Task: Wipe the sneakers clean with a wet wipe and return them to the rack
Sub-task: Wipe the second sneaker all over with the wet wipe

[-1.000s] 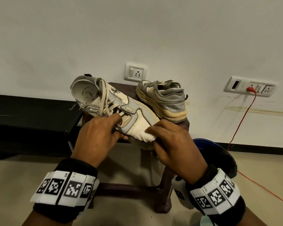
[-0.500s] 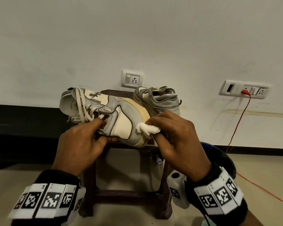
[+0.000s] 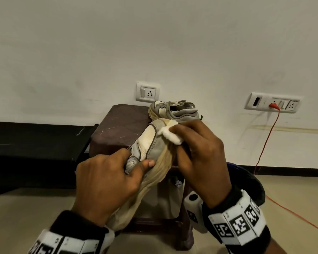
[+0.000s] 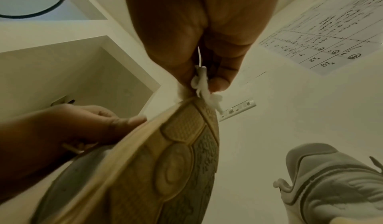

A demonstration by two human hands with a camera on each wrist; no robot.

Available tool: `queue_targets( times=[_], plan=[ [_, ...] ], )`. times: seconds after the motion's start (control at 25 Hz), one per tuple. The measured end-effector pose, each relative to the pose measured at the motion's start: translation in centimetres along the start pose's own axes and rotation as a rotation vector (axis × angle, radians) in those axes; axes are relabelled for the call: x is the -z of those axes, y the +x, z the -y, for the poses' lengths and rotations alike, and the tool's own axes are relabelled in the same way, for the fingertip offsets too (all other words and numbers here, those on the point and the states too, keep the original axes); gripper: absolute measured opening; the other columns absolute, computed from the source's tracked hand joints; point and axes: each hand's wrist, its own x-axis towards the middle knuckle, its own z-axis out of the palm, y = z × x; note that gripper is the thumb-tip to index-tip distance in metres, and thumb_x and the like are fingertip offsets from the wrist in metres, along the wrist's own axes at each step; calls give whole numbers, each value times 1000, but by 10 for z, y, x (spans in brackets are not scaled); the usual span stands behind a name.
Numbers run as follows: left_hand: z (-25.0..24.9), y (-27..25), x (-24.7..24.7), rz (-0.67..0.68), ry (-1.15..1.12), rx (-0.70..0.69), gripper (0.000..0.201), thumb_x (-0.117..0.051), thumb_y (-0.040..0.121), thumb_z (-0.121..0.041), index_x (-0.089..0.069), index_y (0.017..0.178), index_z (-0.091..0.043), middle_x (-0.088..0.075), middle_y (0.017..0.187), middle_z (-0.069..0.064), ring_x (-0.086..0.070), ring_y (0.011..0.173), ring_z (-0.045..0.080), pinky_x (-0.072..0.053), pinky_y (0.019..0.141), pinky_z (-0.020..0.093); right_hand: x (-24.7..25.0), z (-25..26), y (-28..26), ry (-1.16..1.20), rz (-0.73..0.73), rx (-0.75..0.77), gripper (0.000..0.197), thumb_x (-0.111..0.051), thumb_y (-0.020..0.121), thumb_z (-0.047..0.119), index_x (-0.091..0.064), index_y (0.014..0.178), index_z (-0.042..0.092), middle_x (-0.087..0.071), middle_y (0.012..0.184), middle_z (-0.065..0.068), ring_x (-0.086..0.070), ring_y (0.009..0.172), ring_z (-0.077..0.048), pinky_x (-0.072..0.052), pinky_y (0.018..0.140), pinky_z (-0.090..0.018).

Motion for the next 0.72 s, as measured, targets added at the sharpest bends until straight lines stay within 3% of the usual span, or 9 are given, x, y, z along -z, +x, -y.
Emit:
queue_targets(
  times=[0.16, 0.28, 0.48, 0.64, 0.72],
  plan=[
    [10, 4, -4, 39, 26, 25, 49, -43, 79, -77, -46, 62, -31, -36, 46, -13, -39, 40, 8, -39, 46, 23, -15, 0, -13, -48, 155, 27, 24, -57, 84, 13, -66, 106, 7, -63, 99, -6, -58, 85, -15, -51, 73, -27],
    [17, 7, -9, 107, -22, 29, 38, -49, 75, -75, -43, 72, -37, -37, 48, -16, -41, 46, 0, -34, 47, 21, -23, -6, -11, -64, 104, -22, 22, -61, 86, 15, -65, 106, 9, -64, 98, -4, -58, 84, -14, -52, 71, -28],
    [18, 6, -24, 207, -115, 125, 30, -60, 78, -59, -54, 85, -31, -58, 65, -12, -59, 65, 10, -50, 60, 33, -33, -14, -6, -65, 69, -47, 23, -64, 85, 11, -66, 108, 8, -64, 98, -5, -59, 85, -15, -52, 72, -30],
    [22, 11, -27, 182, -221, 238, 25, -65, 79, -51, -54, 70, -31, -56, 60, -15, -54, 61, 5, -36, 53, 25, -49, 0, -27, -54, 304, 68, 26, -54, 86, 21, -65, 106, 10, -62, 93, -4, -59, 79, -17, -53, 66, -34],
    [24, 11, -27, 198, -243, 254, 28, -67, 78, -50, -55, 66, -28, -56, 58, -12, -54, 59, 5, -35, 52, 26, -51, -1, -26, -71, 302, 72, 28, -52, 86, 24, -66, 106, 10, -63, 92, -3, -59, 78, -17, -53, 64, -34]
  ],
)
